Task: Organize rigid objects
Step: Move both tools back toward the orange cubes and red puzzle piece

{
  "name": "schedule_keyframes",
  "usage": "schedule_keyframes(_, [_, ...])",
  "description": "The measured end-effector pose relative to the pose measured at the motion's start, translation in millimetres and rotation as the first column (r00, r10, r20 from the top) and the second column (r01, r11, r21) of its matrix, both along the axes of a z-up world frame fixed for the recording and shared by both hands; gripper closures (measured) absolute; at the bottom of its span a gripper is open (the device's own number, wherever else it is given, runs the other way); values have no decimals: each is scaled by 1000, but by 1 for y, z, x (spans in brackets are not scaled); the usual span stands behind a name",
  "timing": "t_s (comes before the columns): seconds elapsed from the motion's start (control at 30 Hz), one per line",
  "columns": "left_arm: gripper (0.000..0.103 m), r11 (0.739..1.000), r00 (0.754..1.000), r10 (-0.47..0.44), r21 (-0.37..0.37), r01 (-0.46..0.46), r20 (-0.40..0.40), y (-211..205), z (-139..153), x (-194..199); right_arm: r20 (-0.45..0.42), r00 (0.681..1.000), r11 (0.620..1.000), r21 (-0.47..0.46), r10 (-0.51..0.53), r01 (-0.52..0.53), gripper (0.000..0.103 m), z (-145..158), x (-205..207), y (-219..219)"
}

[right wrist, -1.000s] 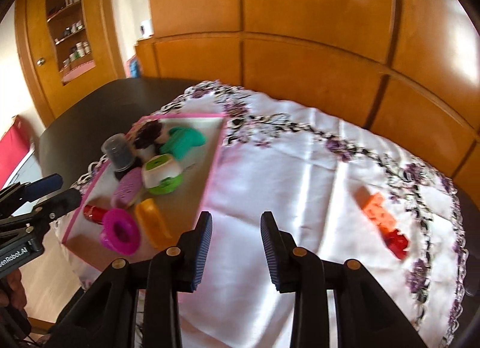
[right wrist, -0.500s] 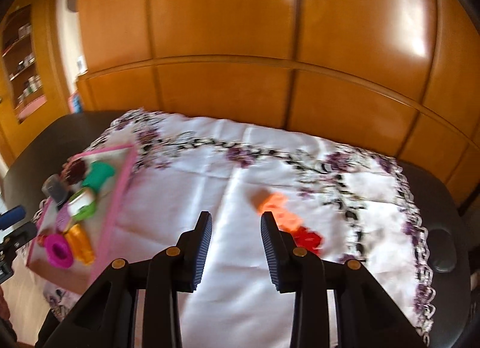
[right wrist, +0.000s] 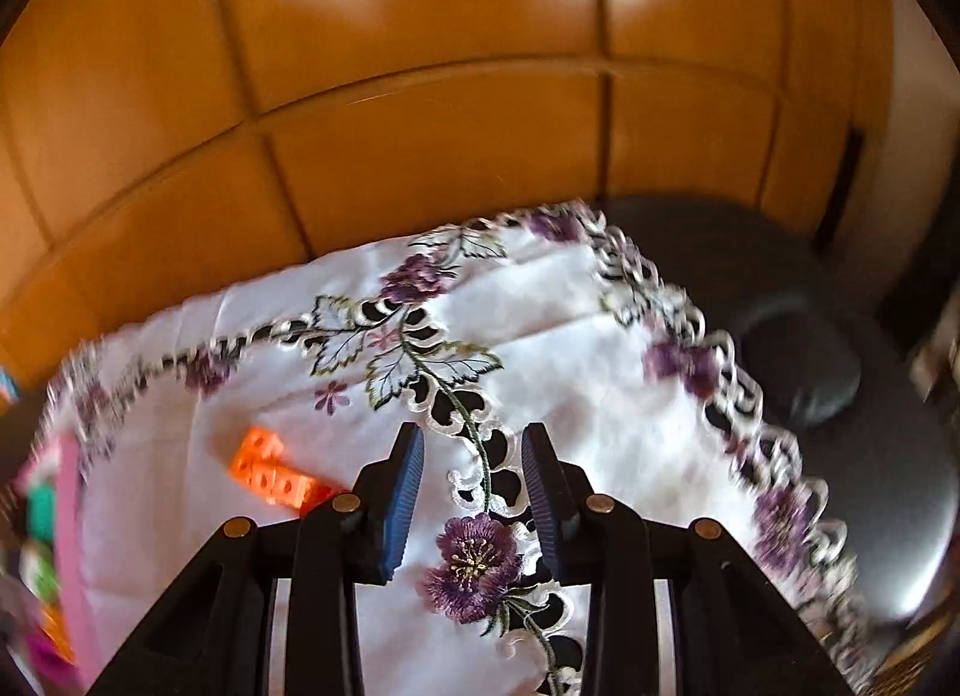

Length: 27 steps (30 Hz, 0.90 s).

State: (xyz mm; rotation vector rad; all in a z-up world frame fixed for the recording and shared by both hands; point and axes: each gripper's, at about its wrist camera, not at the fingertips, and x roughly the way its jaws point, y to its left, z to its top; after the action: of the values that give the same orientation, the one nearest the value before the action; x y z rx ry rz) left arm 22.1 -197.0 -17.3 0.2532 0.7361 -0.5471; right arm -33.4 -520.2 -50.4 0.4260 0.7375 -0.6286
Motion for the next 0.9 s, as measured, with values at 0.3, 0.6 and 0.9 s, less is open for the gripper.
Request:
schedule_keyframes(0.3, [46, 982, 983, -185, 23, 185, -12, -78, -13, -4, 3, 1000, 1000, 19, -4, 4, 70, 0, -1, -3])
schedule_keyframes(0.6, [46, 966, 966, -251, 53, 254, -59, -118, -34, 1, 16, 1000, 998, 63, -22, 21, 70, -1, -3, -10])
schedule_keyframes(0.9, [47, 982, 936, -186, -74, 171, -298, -129, -59, 55, 11, 1000, 995, 99, -9, 8, 69, -5, -1, -10])
